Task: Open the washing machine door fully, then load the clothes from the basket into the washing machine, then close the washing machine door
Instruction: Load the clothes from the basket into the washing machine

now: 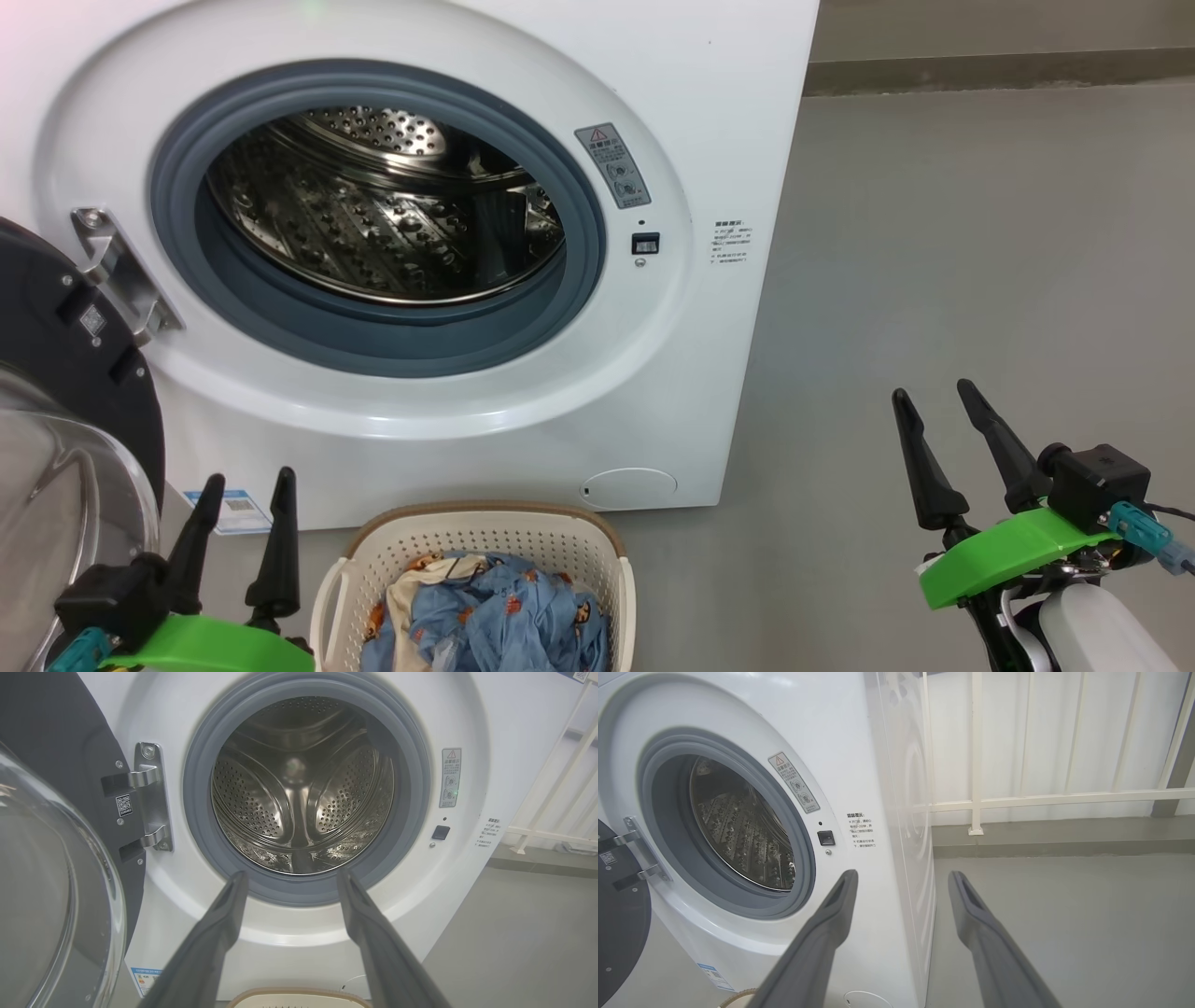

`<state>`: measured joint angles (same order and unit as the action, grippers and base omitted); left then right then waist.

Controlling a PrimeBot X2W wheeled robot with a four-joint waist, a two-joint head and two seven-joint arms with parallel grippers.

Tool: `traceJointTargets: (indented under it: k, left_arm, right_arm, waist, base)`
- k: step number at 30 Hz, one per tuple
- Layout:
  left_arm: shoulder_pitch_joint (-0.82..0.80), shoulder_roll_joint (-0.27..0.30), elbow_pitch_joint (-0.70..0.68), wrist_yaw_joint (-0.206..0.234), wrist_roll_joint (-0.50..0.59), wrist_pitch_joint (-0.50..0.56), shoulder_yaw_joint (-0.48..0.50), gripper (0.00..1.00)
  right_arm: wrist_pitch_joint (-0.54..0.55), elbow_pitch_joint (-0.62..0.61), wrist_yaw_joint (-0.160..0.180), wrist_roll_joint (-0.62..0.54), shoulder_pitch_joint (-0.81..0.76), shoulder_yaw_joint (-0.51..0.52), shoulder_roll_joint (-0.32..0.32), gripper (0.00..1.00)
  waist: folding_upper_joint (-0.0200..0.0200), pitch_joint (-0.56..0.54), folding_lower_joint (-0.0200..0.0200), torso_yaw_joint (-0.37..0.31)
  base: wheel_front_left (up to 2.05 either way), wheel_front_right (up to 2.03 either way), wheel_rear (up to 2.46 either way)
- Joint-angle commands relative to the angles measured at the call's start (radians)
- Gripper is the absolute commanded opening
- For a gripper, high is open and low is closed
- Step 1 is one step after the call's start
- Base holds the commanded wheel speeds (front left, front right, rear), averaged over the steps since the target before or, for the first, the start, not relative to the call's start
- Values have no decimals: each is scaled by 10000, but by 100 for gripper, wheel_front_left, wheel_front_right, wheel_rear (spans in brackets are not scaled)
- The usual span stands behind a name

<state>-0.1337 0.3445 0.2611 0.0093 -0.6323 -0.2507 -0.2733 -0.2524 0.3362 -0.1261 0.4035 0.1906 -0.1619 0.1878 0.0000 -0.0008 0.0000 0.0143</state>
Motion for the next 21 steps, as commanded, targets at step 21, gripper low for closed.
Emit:
traceJointTargets:
  k: [21]
  left_arm:
    - [-295,302,-120,-37,17,-93,304,100]
  right_arm:
    - [-94,-165,-46,-42,78,-277,139,100]
  waist:
    - [0,73,0,-46]
  base:
    - [0,0,0]
